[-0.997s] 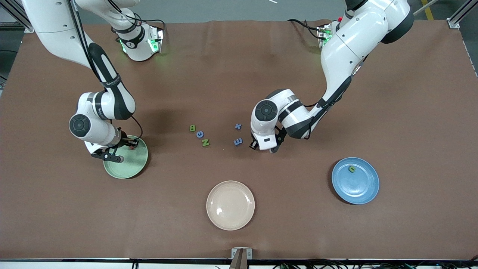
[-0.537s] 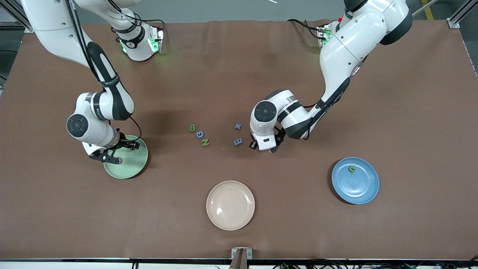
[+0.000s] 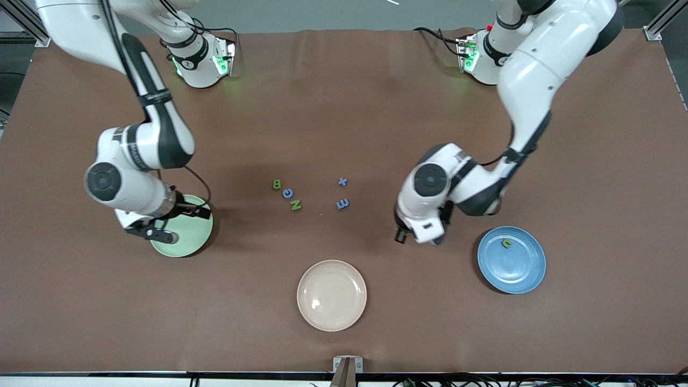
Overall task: Sort upper and lower case letters into plates
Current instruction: 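Drop the green q on the blue plate while the right gripper reaches the B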
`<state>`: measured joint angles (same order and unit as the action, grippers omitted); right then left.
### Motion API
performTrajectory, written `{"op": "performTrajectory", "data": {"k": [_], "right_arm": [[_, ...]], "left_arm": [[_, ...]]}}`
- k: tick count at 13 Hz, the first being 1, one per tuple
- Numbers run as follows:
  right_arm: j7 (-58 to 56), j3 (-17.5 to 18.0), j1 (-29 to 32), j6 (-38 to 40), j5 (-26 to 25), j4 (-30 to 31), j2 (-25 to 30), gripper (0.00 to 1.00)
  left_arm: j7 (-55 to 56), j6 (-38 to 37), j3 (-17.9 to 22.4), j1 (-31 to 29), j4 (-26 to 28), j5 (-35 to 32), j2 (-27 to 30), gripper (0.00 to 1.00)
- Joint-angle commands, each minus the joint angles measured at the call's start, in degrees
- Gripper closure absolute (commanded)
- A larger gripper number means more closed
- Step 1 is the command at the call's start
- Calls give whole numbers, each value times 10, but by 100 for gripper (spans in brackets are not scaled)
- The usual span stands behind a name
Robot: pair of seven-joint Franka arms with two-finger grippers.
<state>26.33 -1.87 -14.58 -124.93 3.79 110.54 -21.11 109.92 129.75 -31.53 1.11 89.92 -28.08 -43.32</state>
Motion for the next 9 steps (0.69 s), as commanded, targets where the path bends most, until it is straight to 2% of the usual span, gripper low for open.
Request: {"op": "performTrajectory", "data": {"k": [1,3,7,8,9], "right_arm": [[75,-2,-70,-50,28,40,10,0],[100,-2,-105,-108,31,77,8,0],[107,-3,-151,-150,31,109,5,0],[106,-3,-162,-153,31,114,5,0],[102,-3,-170,-156,30,118,3,0]], "left_arm": [[-101,-14,-3,-77,20,-9,28,100],[-176,-21,-2,-119,20,-9,25,100],[-309,-27,-2,-204,20,-8,13,95],[-325,-27,-2,-217,20,-8,11,89],[-333,-27,-2,-220,20,-8,7,67]]}}
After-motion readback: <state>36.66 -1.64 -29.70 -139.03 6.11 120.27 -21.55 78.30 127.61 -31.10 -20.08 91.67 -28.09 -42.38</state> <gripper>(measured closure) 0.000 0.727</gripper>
